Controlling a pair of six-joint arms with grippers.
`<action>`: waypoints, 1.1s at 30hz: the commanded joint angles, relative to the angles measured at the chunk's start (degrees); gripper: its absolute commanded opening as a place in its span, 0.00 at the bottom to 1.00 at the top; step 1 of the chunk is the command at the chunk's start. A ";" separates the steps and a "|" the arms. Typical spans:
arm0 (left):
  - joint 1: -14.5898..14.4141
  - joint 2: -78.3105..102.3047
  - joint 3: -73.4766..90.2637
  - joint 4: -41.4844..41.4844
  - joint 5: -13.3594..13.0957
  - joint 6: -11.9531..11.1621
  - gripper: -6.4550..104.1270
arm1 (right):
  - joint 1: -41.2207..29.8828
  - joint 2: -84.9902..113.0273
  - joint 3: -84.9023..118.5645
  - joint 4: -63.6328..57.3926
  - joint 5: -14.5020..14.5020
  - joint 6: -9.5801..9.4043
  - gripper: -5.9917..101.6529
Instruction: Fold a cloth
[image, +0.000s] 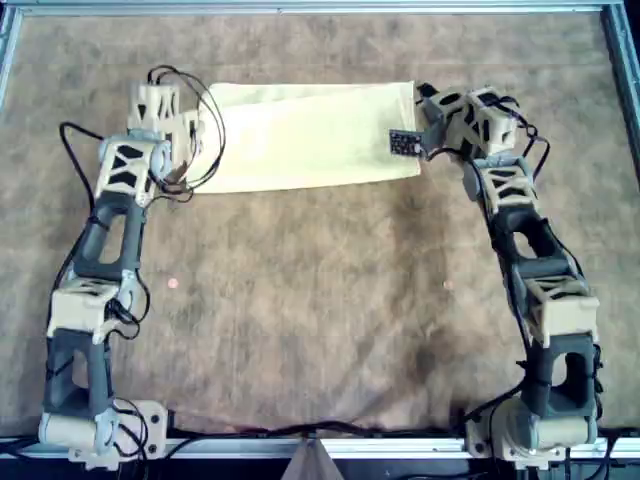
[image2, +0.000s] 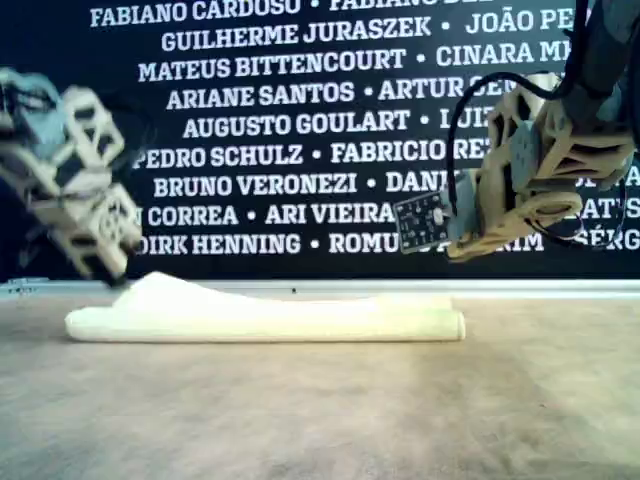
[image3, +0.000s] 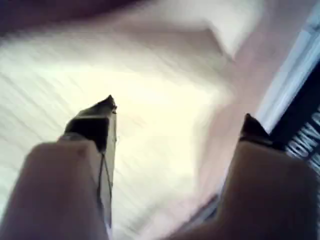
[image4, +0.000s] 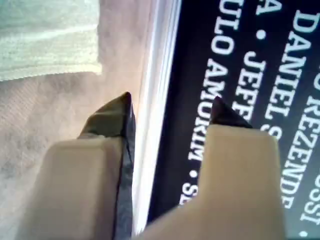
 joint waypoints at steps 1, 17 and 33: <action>-1.32 12.13 -3.96 0.26 0.26 0.26 0.80 | -0.35 4.04 -3.69 -2.29 0.35 -0.26 0.63; -0.53 10.20 -5.71 1.14 -0.79 0.26 0.81 | -0.44 10.02 -3.34 2.64 0.09 -0.26 0.63; -0.35 55.90 -5.19 37.88 -0.88 0.09 0.81 | -0.35 74.88 29.53 50.01 0.26 -0.35 0.64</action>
